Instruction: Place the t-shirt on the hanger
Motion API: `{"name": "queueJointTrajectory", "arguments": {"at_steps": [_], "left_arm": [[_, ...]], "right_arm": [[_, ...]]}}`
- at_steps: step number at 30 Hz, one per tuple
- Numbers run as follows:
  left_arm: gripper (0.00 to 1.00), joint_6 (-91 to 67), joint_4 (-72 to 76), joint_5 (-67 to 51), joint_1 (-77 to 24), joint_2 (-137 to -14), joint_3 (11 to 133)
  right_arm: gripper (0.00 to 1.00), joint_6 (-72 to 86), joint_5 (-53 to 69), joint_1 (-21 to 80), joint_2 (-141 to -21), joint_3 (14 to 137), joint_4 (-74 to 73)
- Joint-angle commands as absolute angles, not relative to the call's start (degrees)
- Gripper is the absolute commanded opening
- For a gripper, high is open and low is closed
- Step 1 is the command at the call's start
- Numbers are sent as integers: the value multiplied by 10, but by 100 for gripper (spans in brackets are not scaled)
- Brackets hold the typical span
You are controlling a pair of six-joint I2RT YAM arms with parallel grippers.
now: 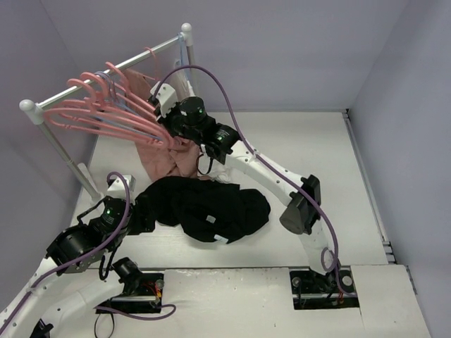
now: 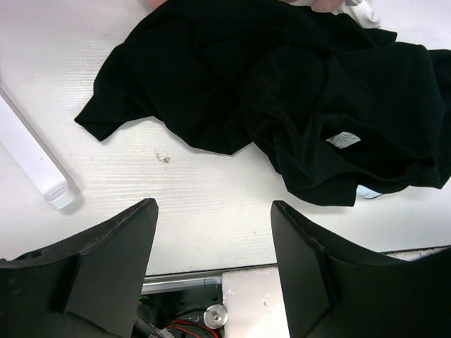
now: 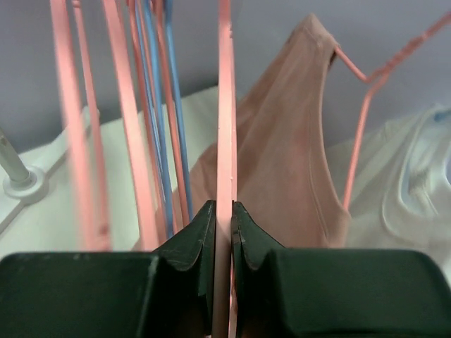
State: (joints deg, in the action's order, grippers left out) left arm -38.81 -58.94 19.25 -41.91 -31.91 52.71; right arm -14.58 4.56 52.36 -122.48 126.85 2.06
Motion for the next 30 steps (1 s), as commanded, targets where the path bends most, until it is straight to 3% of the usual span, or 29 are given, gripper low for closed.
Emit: {"name": "queueJointTrajectory", "arguments": {"at_steps": [1, 19, 30], "left_arm": [[61, -401, -575, 194, -417, -345, 540], [61, -365, -531, 139, -417, -386, 554], [61, -401, -479, 127, -426, -510, 562]], "right_arm": [[0, -121, -41, 533, -1105, 1193, 101], [0, -55, -76, 535, -886, 841, 181], [0, -9, -113, 537, -694, 604, 175]]}}
